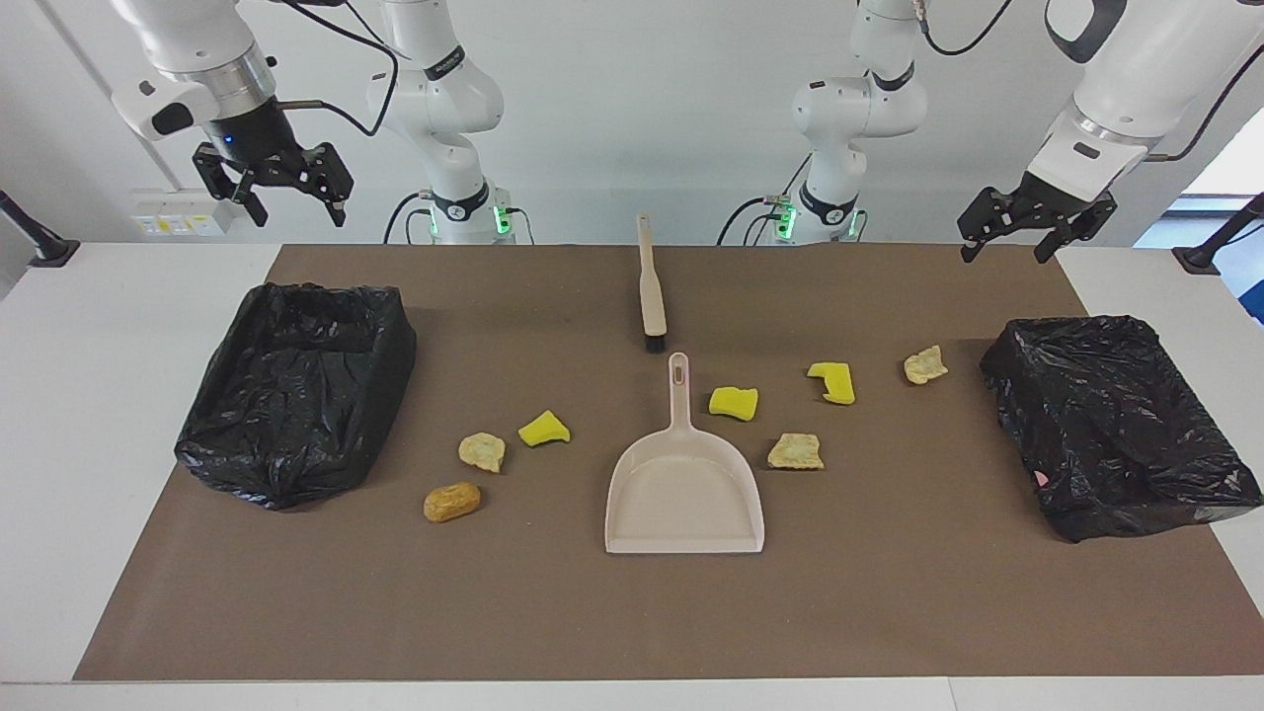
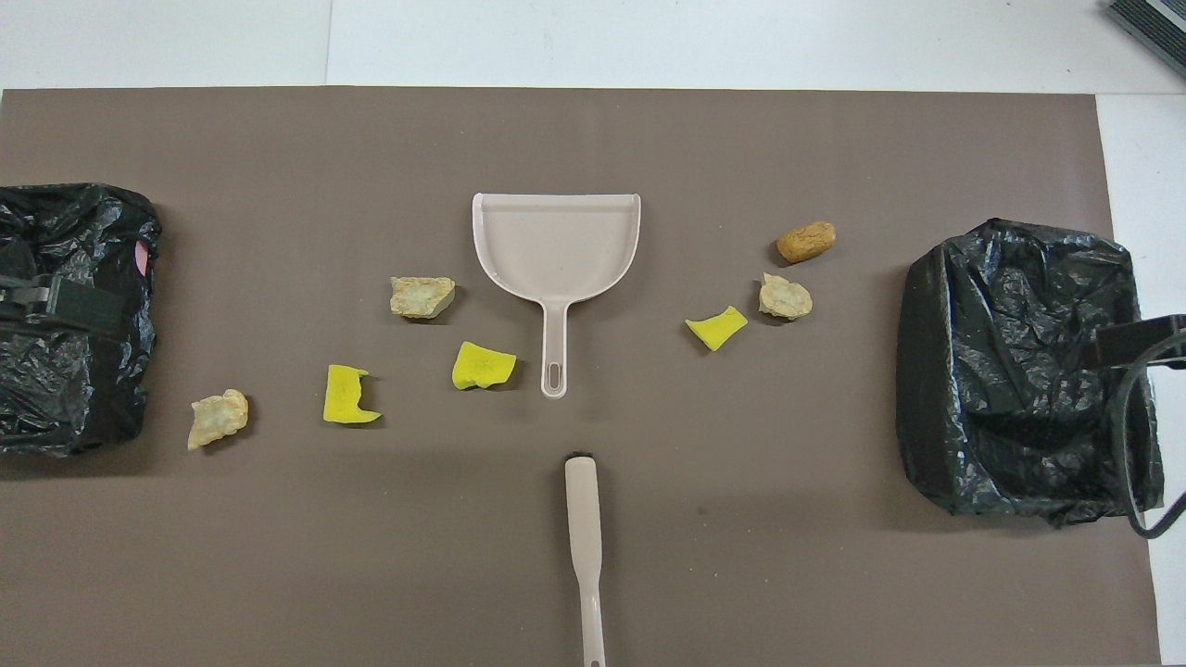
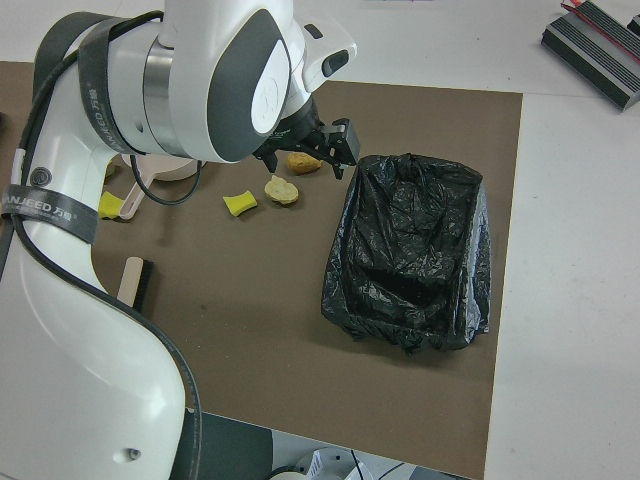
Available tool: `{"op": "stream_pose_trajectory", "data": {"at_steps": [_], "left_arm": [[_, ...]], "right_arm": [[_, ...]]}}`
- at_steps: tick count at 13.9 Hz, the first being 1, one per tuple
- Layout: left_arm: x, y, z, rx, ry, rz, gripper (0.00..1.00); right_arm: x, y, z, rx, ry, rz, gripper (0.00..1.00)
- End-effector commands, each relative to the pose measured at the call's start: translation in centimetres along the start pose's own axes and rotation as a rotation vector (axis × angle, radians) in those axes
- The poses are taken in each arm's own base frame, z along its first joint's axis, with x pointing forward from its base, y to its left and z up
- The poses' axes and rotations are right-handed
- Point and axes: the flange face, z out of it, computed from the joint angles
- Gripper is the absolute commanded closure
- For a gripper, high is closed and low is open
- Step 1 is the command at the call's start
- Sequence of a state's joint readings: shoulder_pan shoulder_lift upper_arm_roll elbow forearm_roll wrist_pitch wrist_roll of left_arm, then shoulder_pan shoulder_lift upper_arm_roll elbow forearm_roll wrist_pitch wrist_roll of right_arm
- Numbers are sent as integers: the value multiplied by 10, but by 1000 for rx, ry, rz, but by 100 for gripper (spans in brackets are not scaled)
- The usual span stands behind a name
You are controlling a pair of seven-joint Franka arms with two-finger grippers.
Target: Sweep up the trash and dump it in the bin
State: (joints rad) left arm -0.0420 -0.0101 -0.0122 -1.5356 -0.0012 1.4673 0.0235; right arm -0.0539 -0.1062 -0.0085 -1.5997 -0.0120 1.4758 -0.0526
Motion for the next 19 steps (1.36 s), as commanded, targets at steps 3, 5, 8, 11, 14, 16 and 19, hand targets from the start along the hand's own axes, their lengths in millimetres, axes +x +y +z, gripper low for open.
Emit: {"op": "stream_pose_trajectory", "data": {"at_steps": [3, 5, 8, 11, 14, 16, 19], "left_arm": [[-7, 0, -5, 11, -5, 5, 0], [-8, 8, -7, 13, 1, 17, 0], [-12, 10, -5, 6, 3, 11, 0], [-11, 12, -5, -12, 6, 13, 0], [-12, 17, -6, -28, 2, 16, 0], [-15, 25, -4, -28, -9, 30, 0], [-24, 56, 14, -22, -21, 95, 0]], "right_arm": [[-9, -2, 3, 7, 0, 6, 0], [-10, -5, 3, 11, -2, 6, 0], [-12, -3, 4, 10, -17, 0, 0], [-14, -2, 1, 12, -18, 1, 0], [-12, 3, 0, 10, -8, 5, 0], [-12, 1, 0, 22, -6, 14, 0], [-17, 2, -2, 5, -23, 7, 0]]}}
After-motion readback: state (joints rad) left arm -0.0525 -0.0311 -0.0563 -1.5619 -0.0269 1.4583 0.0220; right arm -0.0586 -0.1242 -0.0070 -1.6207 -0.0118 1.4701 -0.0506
